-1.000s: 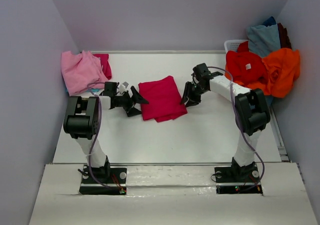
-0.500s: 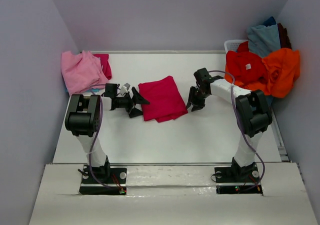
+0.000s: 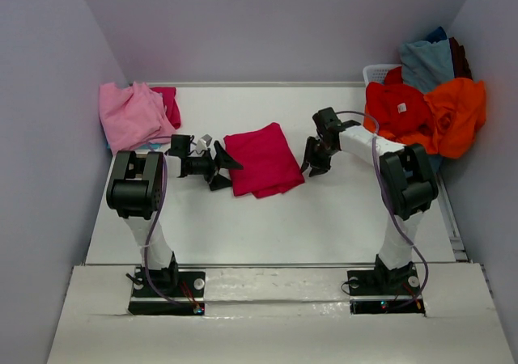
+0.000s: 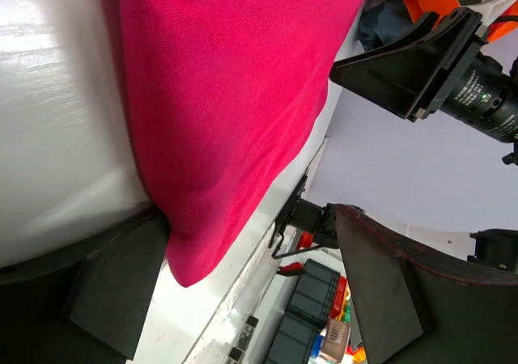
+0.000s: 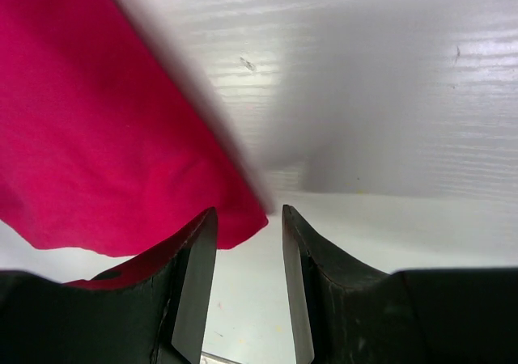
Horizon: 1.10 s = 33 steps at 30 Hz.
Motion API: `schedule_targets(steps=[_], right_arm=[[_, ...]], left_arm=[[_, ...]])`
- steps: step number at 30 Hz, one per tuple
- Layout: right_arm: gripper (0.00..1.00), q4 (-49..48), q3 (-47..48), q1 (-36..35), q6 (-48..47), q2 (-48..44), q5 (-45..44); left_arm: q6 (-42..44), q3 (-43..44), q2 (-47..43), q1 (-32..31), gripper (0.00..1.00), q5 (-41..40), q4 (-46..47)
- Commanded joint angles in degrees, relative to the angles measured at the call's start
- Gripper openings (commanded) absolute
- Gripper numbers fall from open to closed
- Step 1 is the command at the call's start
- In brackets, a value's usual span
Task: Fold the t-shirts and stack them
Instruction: Fold the tshirt
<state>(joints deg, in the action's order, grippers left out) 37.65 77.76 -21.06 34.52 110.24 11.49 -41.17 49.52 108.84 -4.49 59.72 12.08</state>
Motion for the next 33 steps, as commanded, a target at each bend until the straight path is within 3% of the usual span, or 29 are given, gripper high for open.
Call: schedule_targets(steps=[1,9,20,33], right_arm=[[0.44,-1.26,4.15,-0.21,-0.86,0.15,-0.76],[0.44,-0.12,8.81,-0.21,-1.39,2.53,1.43],[0.43,-1.7,10.22,-0.73,-1.12,7.62,7.4],[0.43,-1.44,9.87,-1.26,-1.65,8.68,8.38]], left_arm=[[4.16,-0.82,2.61,-0.17,0.99,-6.81,-5.83],[4.08,-0.65,2.78,-0.17,0.99,-6.81,-6.27],[4.25,0.14,3.4,-0.17,0.99,-7.16,-6.89],[5.48,1.28,4.98,-0.17,0.99,-6.64,-8.21]])
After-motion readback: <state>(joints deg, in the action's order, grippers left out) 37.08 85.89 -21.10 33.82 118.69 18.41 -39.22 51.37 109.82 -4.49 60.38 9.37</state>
